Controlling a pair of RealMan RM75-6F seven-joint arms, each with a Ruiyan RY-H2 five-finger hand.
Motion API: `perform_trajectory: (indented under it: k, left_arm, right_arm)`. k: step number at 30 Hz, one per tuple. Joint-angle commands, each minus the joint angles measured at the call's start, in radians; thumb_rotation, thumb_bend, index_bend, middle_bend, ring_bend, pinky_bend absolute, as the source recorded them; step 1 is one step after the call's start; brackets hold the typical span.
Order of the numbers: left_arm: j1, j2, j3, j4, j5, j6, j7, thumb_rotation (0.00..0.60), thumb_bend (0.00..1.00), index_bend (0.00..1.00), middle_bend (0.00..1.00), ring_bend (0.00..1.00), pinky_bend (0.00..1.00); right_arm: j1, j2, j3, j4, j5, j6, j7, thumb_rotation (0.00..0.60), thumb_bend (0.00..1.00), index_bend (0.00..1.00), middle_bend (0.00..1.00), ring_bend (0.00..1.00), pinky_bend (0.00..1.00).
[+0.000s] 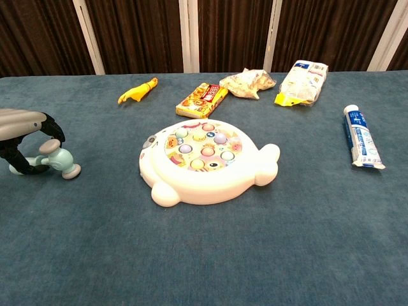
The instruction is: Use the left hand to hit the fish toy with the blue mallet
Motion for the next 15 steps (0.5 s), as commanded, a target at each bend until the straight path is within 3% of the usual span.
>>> perform_trajectory:
  k: [1,15]
  left_arm:
    - [-0.002,-0.003,0.004,0.002,-0.006,0.002,0.002,0.600,0.50,0.50,0.20,0.00,0.00]
    - [-0.001,-0.013,0.010,0.010,0.016,0.026,-0.032,0.600,0.63,0.57,0.31,0.01,0.00]
  right_arm:
    - [0.000,0.001,-0.001,0.000,0.001,-0.002,0.001,0.600,0.23,0.00,0.00,0.00,0.00]
    - [0.000,0.000,0.000,0.000,0.001,-0.001,-0.001,0.600,0.23,0.00,0.00,0.00,0.00]
